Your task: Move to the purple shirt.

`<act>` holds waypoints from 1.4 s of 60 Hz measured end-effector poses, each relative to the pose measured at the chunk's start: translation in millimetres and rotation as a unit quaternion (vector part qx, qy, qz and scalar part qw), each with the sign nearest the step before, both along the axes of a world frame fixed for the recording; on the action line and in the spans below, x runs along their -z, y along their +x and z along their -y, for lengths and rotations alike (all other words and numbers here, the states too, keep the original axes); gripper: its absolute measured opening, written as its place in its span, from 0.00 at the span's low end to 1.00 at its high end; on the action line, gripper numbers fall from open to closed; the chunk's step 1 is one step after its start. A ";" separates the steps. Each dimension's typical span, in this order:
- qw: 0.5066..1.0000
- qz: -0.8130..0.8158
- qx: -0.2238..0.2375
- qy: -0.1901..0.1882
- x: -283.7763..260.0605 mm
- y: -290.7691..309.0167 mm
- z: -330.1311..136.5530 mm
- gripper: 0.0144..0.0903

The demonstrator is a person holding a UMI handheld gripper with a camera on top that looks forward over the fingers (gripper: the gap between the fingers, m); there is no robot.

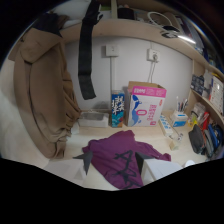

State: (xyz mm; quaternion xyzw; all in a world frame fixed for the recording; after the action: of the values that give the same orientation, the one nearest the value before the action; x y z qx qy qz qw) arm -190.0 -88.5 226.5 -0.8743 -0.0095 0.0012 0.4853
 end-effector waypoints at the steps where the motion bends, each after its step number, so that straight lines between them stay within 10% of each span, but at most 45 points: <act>1: 1.000 0.000 0.000 0.000 0.1 0.2 -0.1 0.95; 46: 0.997 0.035 0.022 -0.057 128.4 110.0 58.0 0.95; 84: 0.996 0.009 0.004 -0.094 216.6 129.7 -25.1 0.95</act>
State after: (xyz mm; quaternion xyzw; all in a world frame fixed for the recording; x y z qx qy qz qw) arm -60.2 -63.4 9.9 -0.9159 -0.0097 -0.0074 0.4011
